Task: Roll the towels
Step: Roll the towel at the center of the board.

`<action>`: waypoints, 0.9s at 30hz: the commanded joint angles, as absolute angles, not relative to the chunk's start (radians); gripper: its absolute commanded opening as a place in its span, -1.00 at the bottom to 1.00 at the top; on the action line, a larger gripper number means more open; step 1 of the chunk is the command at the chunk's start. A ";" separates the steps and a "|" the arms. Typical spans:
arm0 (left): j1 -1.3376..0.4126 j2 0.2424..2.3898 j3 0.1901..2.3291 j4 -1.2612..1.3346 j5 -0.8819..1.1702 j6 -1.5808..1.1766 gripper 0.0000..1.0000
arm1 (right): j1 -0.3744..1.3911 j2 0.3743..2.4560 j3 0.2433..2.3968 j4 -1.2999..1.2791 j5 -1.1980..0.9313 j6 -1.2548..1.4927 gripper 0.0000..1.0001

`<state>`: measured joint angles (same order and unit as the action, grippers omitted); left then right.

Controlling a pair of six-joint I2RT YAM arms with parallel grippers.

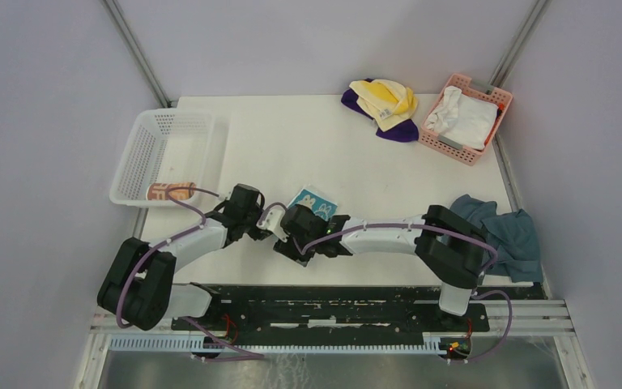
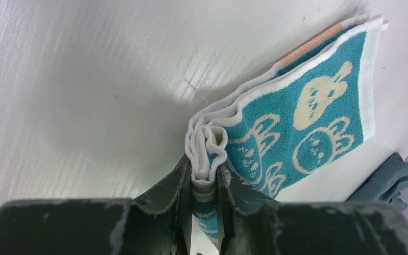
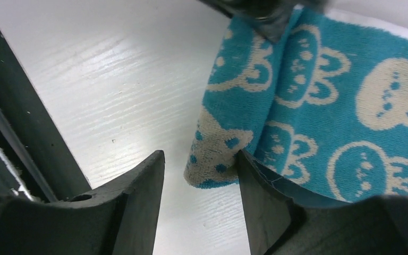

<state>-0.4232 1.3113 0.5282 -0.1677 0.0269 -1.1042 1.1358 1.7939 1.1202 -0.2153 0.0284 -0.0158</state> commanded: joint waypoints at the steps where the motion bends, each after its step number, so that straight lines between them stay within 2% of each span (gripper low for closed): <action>1: -0.430 1.314 0.555 -0.147 0.006 -1.131 -0.50 | 1.192 1.846 1.154 -0.191 0.157 -0.069 0.19; 11: -0.445 1.285 0.472 -0.044 0.032 -1.229 -0.51 | 1.227 1.948 1.159 -0.210 0.426 -0.041 -0.08; 17: -0.445 1.229 0.430 -0.055 0.022 -1.238 -0.51 | 1.227 1.938 1.147 -0.214 0.455 -0.044 -0.43; 20: -0.446 1.199 0.418 -0.070 0.005 -1.237 -0.50 | 1.221 1.918 1.140 -0.218 0.361 -0.066 -0.78; 21: -0.445 1.176 0.413 -0.080 -0.007 -1.237 -0.46 | 1.200 1.895 1.136 -0.223 0.246 -0.065 -0.98; 27: -0.445 1.125 0.411 -0.106 -0.041 -1.225 -0.13 | 1.021 1.868 1.158 -0.270 -0.297 -0.009 -0.99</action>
